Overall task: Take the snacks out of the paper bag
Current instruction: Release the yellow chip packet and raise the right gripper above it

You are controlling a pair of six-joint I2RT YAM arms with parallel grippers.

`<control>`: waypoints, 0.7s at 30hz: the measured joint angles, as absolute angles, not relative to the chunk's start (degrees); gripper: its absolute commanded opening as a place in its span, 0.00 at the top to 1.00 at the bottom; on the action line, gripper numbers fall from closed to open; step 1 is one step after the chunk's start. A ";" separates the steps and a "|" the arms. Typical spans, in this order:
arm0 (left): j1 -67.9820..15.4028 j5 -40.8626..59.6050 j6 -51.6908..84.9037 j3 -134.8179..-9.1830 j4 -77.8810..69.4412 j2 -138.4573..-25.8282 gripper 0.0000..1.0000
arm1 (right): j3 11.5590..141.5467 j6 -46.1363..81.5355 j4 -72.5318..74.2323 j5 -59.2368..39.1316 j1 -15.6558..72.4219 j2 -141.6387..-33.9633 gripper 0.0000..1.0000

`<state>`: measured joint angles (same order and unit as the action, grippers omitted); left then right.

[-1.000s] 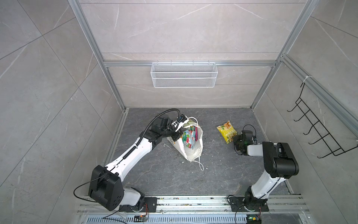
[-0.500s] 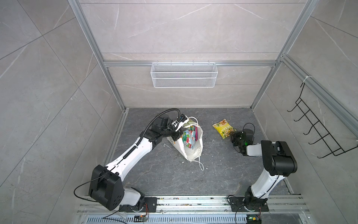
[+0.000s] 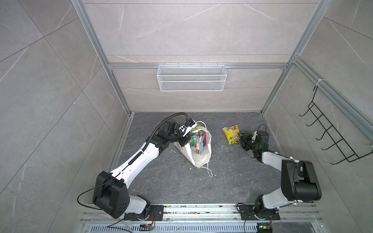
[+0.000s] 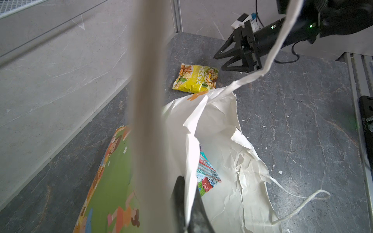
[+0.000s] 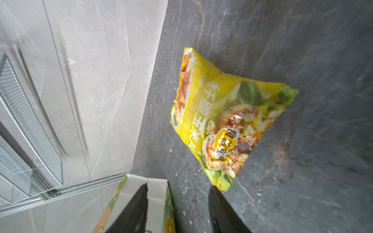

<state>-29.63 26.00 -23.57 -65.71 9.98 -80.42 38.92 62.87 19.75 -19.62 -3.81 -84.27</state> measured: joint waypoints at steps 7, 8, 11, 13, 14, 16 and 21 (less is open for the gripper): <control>-29.63 26.04 -23.59 -65.76 9.65 -80.71 1.00 | 72.36 35.92 -10.07 -13.80 6.52 -91.96 1.00; -29.63 26.04 -23.57 -65.76 9.47 -80.77 1.00 | 77.82 32.34 -13.41 -11.92 8.97 -94.85 1.00; -29.63 26.02 -23.53 -65.76 8.75 -80.99 1.00 | 86.39 25.21 -21.82 -8.62 14.02 -101.41 1.00; -29.63 26.02 -23.53 -65.76 8.67 -81.01 1.00 | 90.32 22.35 -27.51 -7.25 15.44 -106.32 1.00; -29.63 26.02 -23.51 -65.76 8.62 -81.01 1.00 | 92.33 21.06 -30.35 -6.24 15.70 -109.40 1.00; -29.63 26.00 -23.51 -65.76 8.56 -81.03 1.00 | 94.48 19.51 -33.85 -4.69 15.59 -113.89 1.00; -29.63 26.02 -23.51 -65.76 8.47 -81.21 1.00 | 98.04 17.74 -40.58 -1.61 14.83 -122.21 1.00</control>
